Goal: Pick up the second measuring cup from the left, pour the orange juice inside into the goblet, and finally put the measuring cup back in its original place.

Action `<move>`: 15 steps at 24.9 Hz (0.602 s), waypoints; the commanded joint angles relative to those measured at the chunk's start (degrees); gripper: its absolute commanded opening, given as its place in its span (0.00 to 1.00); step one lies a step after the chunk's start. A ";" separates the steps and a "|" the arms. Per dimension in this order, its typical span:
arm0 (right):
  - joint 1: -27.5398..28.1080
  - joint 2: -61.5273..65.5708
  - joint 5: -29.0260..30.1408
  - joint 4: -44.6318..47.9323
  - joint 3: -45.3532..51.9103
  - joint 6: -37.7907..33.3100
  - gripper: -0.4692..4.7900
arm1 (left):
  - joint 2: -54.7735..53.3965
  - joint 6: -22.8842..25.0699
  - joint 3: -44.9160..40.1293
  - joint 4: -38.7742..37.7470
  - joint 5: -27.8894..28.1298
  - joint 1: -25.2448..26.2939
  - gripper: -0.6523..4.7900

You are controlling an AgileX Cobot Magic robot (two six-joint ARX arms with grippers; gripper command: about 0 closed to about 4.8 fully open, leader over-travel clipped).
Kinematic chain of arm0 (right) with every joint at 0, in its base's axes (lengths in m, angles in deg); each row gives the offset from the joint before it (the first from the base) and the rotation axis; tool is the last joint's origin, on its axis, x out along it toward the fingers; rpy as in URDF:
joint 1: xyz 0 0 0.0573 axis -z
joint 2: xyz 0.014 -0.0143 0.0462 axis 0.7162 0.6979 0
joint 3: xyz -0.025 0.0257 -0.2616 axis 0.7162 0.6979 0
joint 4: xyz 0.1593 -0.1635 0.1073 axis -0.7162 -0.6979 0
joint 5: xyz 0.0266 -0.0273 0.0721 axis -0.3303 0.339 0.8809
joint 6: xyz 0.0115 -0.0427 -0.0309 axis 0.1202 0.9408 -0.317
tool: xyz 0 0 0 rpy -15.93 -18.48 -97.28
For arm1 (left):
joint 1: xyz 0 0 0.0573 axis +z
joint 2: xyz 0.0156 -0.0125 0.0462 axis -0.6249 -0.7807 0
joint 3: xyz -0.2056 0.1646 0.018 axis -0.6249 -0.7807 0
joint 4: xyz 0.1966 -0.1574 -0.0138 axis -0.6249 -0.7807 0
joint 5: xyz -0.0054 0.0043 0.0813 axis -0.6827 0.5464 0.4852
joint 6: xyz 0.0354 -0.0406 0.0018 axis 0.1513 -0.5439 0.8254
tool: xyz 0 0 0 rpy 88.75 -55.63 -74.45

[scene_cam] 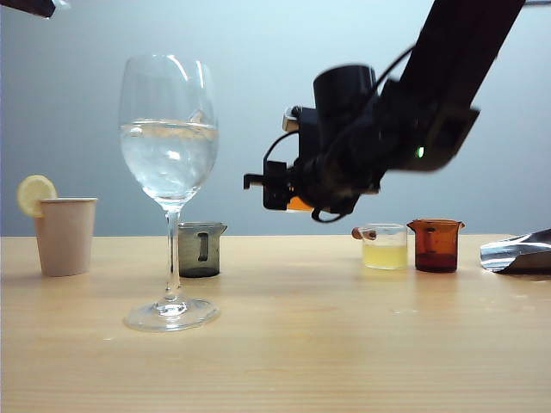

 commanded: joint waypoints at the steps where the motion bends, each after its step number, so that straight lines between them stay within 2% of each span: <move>1: -0.22 -4.83 5.11 -7.08 -0.22 1.90 0.51 | 0.37 -1.53 0.83 -1.11 -0.33 -1.46 0.11; 3: -0.31 -7.58 5.88 -10.16 -0.20 2.78 0.51 | 0.37 -3.65 1.44 -1.27 0.44 -3.30 0.11; 7: -0.94 -12.76 7.23 -13.73 -0.17 3.61 0.51 | 0.35 -3.80 2.86 -1.75 3.39 -7.93 0.11; 8: -1.05 -13.79 7.48 -14.27 -0.17 4.20 0.51 | 0.35 -3.82 3.17 -1.99 4.85 -9.09 0.11; 10: -2.19 -17.20 8.52 -15.80 -0.17 4.81 0.51 | 0.42 -4.20 3.91 -3.17 12.46 -13.51 0.11; 15: -5.35 -21.20 9.73 -21.00 -0.15 8.74 0.51 | 0.31 -5.09 4.33 -3.87 12.85 -16.83 0.11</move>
